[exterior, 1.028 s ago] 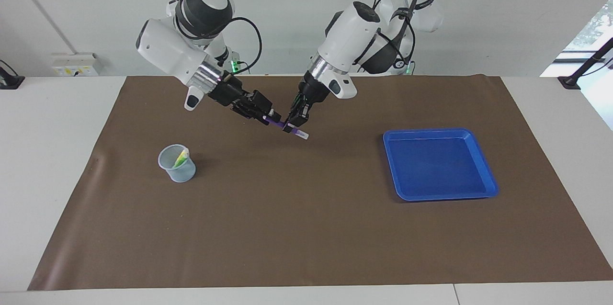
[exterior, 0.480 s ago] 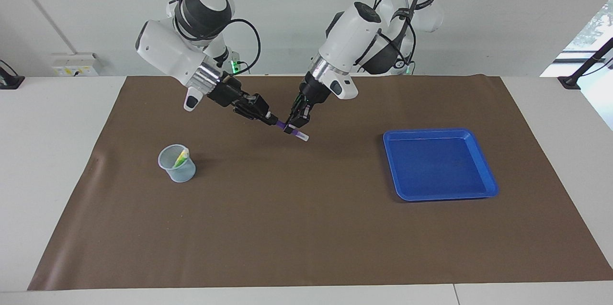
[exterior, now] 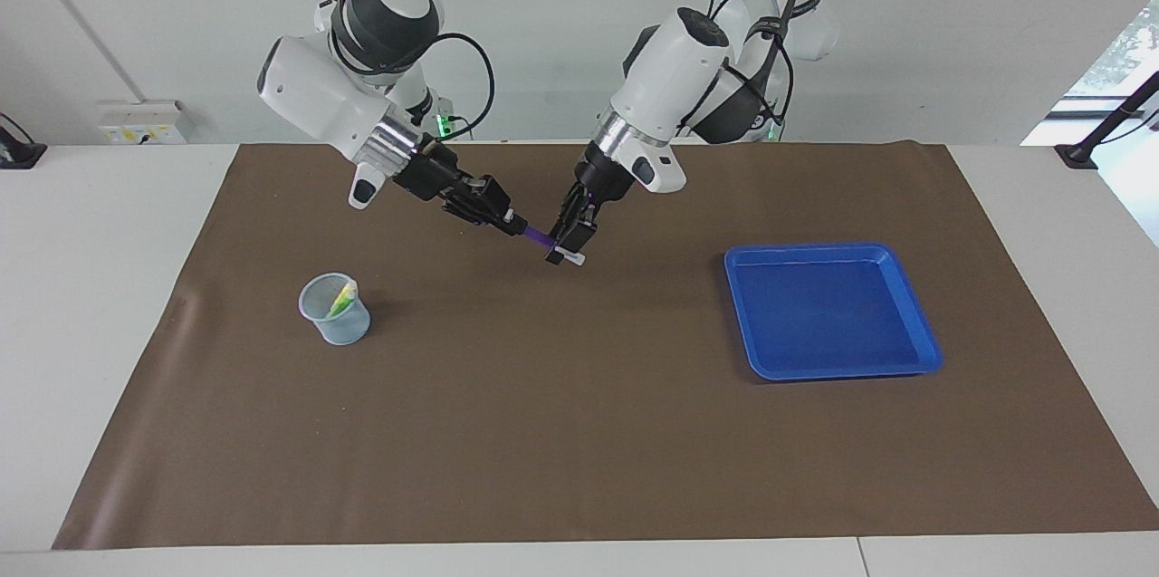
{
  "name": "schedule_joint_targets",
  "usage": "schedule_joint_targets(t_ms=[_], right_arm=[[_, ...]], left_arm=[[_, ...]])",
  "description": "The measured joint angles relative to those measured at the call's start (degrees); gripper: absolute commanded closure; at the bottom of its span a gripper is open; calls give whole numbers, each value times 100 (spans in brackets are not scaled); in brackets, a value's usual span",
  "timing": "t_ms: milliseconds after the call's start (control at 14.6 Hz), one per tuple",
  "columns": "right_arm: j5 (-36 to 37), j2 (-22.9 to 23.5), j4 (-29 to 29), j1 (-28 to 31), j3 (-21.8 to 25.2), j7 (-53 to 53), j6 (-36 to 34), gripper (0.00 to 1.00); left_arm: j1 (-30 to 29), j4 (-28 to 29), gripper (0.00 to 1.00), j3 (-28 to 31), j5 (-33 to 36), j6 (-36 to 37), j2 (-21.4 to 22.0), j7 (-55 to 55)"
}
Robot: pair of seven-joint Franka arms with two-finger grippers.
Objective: Transfer and insert pens with both arms
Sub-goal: 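Insert the purple pen into the cup while the left gripper withdraws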
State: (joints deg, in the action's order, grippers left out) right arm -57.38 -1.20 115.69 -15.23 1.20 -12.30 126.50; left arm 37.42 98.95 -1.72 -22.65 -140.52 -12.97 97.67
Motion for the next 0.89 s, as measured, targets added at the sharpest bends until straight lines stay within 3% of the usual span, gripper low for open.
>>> schedule_joint_targets(t_ms=[206, 548, 754, 891], right_arm=[[653, 18, -301, 417, 26, 263, -784, 100], [1664, 239, -1127, 1978, 101, 1640, -2609, 100], [2372, 377, -1147, 2705, 120, 2935, -2768, 100], [2474, 536, -1147, 3092, 121, 3438, -2800, 100]], left_arm=[[-356, 1, 0, 20, 15, 771, 39, -1502], [-1279, 106, 0, 53, 354, 2099, 281, -4223], [-1911, 334, 0, 68, 751, 2332, 494, -5728], [-2349, 405, 0, 74, 948, 2547, 589, -6749]])
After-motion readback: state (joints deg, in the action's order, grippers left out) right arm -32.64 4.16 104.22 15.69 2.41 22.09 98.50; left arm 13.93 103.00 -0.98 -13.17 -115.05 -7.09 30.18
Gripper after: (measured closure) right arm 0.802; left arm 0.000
